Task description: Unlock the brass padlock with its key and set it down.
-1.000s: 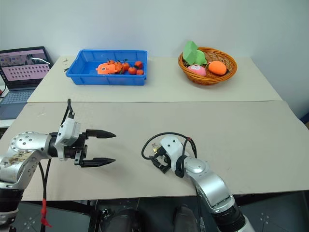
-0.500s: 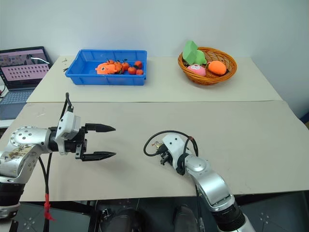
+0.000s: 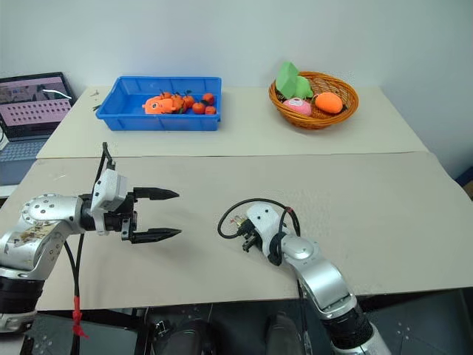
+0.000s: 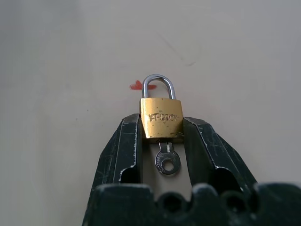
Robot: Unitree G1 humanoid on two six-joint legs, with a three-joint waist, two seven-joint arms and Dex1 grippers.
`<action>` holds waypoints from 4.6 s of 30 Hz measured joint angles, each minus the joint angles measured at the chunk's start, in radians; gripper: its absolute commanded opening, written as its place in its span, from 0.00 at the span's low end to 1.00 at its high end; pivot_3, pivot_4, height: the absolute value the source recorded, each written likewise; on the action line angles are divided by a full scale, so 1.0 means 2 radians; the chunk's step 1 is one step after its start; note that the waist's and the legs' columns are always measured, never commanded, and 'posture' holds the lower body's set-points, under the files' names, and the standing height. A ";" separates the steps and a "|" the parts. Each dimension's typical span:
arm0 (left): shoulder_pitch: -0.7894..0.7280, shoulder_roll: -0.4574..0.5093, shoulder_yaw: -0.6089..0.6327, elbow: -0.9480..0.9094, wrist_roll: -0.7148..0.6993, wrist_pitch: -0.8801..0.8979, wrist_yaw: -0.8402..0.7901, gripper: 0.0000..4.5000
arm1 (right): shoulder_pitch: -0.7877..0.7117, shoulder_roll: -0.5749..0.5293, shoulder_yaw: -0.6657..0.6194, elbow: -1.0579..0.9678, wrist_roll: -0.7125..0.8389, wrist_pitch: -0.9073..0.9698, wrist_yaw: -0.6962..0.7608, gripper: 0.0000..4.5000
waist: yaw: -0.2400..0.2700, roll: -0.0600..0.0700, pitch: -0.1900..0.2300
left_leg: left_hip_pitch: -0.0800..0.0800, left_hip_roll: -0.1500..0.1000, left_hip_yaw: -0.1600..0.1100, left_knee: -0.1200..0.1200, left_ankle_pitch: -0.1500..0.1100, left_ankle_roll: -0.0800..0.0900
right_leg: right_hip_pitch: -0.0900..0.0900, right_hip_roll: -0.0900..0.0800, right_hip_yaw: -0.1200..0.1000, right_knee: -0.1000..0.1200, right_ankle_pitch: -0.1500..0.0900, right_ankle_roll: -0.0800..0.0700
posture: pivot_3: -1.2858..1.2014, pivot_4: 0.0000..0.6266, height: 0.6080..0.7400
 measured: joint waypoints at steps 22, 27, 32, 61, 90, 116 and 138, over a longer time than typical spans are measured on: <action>-0.009 0.008 0.023 0.024 -0.006 0.019 0.013 1.00 | -0.273 0.132 0.147 0.490 -0.115 -0.434 0.214 0.20 | -0.024 0.000 0.000 | 0.003 0.000 0.000 0.000 0.001 -0.002 | 0.000 0.000 0.001 0.005 0.000 -0.005 | 0.52 0.24 0.52; -0.009 0.008 0.023 0.023 -0.005 0.021 0.017 1.00 | -0.278 0.145 0.130 0.524 -0.126 -0.458 0.215 0.47 | -0.023 0.000 0.000 | 0.004 0.001 0.000 0.000 0.002 -0.004 | 0.000 0.000 0.001 0.009 -0.001 -0.007 | 0.52 0.24 0.52; -0.014 0.006 0.021 0.023 -0.005 0.020 0.016 1.00 | -0.266 0.139 0.105 0.505 -0.126 -0.443 0.224 0.69 | -0.022 0.000 0.000 | 0.003 0.001 -0.001 0.000 0.002 -0.004 | -0.001 0.000 0.000 0.009 -0.001 -0.007 | 0.52 0.24 0.52; -0.181 -0.105 -0.101 0.481 0.180 -0.341 -0.101 1.00 | -0.027 0.028 -0.141 0.055 0.021 -0.082 0.086 0.69 | 0.000 0.000 0.000 | -0.003 -0.001 -0.002 0.000 0.001 -0.003 | -0.003 -0.001 -0.003 0.006 -0.001 -0.007 | 0.52 0.24 0.52; -0.233 -0.120 -0.100 0.599 0.208 -0.423 -0.161 0.18 | -0.027 0.002 -0.159 0.040 0.030 -0.074 0.037 0.70 | -0.008 -0.001 0.000 | -0.002 0.000 -0.004 0.002 0.000 -0.002 | -0.002 -0.001 -0.003 0.008 -0.001 -0.007 | 0.52 0.24 0.52; -0.194 -0.087 -0.069 0.178 0.105 -0.055 -0.104 0.18 | -0.029 -0.150 0.069 0.030 -0.364 -0.409 -0.095 0.70 | -0.008 -0.001 0.000 | -0.005 -0.001 -0.005 0.003 0.000 -0.002 | -0.004 -0.002 -0.005 0.007 -0.004 0.000 | 0.52 0.24 0.52; -0.192 -0.095 -0.080 0.173 0.095 -0.048 -0.098 0.18 | -0.035 -0.136 0.079 0.105 -0.532 -0.630 -0.193 0.70 | -0.009 -0.001 0.001 | -0.006 0.000 -0.005 0.008 0.000 -0.002 | -0.004 -0.002 -0.004 0.010 -0.004 0.000 | 0.52 0.24 0.52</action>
